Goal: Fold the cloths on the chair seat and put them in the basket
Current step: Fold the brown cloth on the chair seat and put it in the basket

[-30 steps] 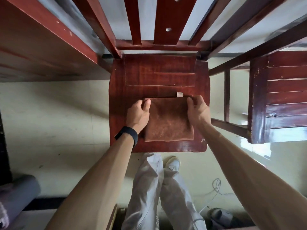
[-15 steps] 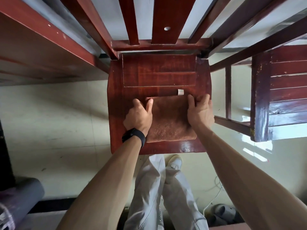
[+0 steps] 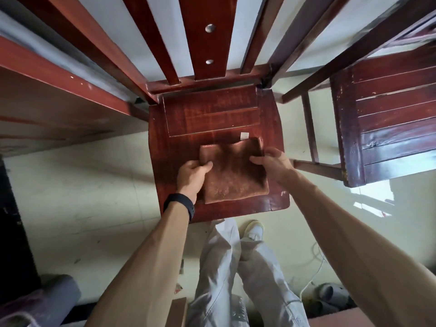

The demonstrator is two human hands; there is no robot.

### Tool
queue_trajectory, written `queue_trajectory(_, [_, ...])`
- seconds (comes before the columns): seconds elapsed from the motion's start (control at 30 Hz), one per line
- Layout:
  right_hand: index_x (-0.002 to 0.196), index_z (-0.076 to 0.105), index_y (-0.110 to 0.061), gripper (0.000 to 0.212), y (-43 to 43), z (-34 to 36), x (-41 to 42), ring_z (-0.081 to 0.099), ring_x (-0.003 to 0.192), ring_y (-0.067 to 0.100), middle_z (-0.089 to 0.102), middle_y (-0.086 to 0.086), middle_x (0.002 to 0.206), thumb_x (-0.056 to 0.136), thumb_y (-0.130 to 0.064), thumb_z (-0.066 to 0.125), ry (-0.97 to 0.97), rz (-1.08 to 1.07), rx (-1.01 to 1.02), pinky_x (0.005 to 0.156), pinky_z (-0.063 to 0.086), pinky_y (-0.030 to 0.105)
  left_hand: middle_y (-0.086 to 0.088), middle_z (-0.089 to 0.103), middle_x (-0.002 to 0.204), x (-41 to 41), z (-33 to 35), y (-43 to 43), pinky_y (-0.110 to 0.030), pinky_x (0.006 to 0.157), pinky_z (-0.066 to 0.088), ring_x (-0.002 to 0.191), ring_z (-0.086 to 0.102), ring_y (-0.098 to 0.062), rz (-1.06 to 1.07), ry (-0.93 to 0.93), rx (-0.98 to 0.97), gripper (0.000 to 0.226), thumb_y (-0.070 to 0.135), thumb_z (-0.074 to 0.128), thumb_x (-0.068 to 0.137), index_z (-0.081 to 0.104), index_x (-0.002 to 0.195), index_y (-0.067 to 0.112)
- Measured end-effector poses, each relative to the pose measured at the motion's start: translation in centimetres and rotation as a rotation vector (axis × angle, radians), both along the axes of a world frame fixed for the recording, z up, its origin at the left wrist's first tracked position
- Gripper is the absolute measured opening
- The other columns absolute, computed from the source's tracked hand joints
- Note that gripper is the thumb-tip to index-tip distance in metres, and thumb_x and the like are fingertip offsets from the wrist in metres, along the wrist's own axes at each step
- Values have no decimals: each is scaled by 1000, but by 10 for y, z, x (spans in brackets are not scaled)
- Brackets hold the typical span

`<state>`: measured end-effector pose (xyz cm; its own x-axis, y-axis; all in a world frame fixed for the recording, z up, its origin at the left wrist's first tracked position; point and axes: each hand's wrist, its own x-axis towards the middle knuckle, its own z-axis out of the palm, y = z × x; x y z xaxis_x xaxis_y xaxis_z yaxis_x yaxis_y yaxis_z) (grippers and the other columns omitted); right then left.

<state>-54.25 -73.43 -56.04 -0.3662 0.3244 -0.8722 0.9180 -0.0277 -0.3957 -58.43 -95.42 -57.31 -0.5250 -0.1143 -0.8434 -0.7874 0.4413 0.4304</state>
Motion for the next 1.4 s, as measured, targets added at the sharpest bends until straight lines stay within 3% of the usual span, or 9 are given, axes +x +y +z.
queue_trajectory(0.17, [106, 67, -7, 24, 14, 75, 36, 66, 72, 15, 71, 4, 88, 84, -9, 77, 203, 50, -29, 61, 51, 25, 4, 75, 97, 1, 72, -17, -14, 75, 47, 93, 68, -10, -37, 42, 195, 27, 20, 79, 82, 69, 107, 16])
queue_trajectory(0.3, [103, 70, -14, 20, 33, 154, 64, 71, 90, 12, 76, -3, 101, 86, -19, 79, 276, 120, 43, 72, 53, 19, 5, 77, 100, -1, 149, -11, -26, 102, 45, 107, 69, -13, -181, 49, 292, 27, 21, 79, 82, 74, 108, 19])
queue_trajectory(0.47, [99, 65, -17, 18, 69, 274, 112, 69, 88, 7, 74, -4, 98, 93, -33, 70, 373, -65, 175, 65, 48, 10, 13, 75, 108, 5, 262, 51, -22, 98, 43, 110, 66, -5, -395, 88, 389, 23, 28, 74, 86, 75, 109, 27])
queue_trajectory(0.67, [108, 63, -22, 16, 133, 370, 197, 71, 85, 14, 71, 0, 92, 101, -36, 58, 516, -484, 408, 65, 52, 18, 11, 74, 111, 49, 366, 194, -20, 89, 50, 106, 68, -5, -613, 150, 552, 20, 17, 64, 94, 70, 112, 25])
queue_trajectory(0.77, [107, 63, -25, 16, 181, 398, 251, 72, 78, 10, 74, -1, 89, 100, -38, 58, 525, -678, 479, 62, 53, 18, 9, 74, 110, 76, 395, 281, -27, 94, 51, 105, 68, -7, -838, 195, 576, 18, 28, 64, 95, 68, 113, 29])
queue_trajectory(0.97, [102, 62, -36, 15, 295, 426, 370, 69, 77, 20, 74, 4, 91, 98, -49, 56, 532, -969, 417, 65, 60, 47, 11, 73, 106, 165, 436, 467, -22, 90, 49, 102, 66, -3, -1141, 309, 630, 14, 34, 60, 98, 67, 108, 28])
queue_trajectory(1.07, [102, 62, -29, 23, 350, 434, 423, 66, 77, 20, 72, 4, 92, 100, -49, 52, 502, -1074, 423, 64, 59, 45, 7, 75, 97, 218, 443, 544, -19, 79, 53, 89, 69, -2, -1211, 281, 601, 28, 45, 60, 95, 68, 104, 20])
queue_trajectory(1.17, [101, 62, -24, 27, 398, 443, 469, 67, 76, 19, 72, 2, 96, 101, -48, 50, 490, -1159, 456, 52, 55, 33, -2, 74, 107, 263, 443, 610, -39, 91, 57, 96, 71, -15, -1295, 253, 579, 63, 70, 61, 78, 66, 116, 20])
queue_trajectory(1.4, [115, 63, -26, 23, 492, 460, 557, 74, 87, 15, 74, 4, 105, 93, -31, 70, 633, -1264, 313, 60, 59, 34, 2, 73, 109, 347, 455, 751, -31, 64, 55, 96, 71, -19, -1383, 27, 577, 28, 47, 57, 97, 61, 118, 29])
